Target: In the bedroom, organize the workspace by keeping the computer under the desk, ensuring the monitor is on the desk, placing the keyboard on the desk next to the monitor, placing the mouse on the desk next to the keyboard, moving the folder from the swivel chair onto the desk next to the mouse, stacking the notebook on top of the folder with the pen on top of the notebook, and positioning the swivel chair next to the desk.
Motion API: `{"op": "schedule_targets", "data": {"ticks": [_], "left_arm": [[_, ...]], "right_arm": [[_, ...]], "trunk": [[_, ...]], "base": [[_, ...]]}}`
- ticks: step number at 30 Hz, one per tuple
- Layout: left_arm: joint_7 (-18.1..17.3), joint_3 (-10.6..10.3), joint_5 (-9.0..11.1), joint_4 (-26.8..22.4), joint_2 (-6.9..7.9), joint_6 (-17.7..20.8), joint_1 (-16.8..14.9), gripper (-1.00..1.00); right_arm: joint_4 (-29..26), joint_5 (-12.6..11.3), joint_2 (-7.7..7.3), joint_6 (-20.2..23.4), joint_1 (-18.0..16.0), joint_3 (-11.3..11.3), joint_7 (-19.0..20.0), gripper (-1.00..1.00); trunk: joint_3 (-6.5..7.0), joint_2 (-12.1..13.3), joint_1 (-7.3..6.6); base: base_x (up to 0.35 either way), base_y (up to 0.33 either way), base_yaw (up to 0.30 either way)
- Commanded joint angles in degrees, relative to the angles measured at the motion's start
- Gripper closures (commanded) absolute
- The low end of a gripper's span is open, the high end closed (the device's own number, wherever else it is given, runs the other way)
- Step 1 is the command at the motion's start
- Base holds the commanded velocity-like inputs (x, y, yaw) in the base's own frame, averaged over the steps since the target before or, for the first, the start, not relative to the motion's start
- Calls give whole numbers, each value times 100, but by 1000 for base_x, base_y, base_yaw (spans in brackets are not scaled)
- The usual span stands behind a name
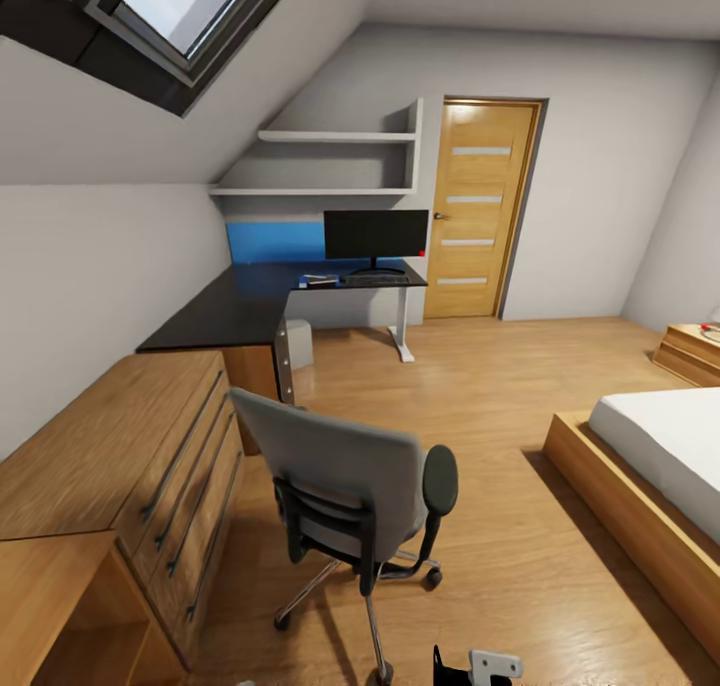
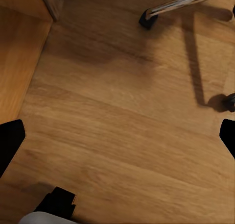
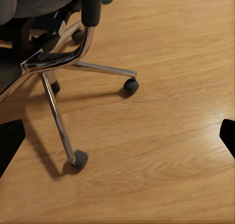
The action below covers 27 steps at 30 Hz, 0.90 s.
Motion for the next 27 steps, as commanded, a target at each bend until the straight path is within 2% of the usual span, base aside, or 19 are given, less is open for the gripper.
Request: {"op": "schedule_targets", "data": {"ticks": [1, 27], "left_arm": [[34, -47, 60, 0, 5, -35, -5, -100], [36, -44, 80, 104, -3, -18, -5, -100]], "right_arm": [[0, -9, 0, -9, -5, 50, -51, -100], [3, 11, 2, -9, -5, 59, -49, -100]], "trunk": [[-24, -45, 22], [-491, -1088, 593]], "base": [[-41, 151, 0], [-3, 15, 0]]}}
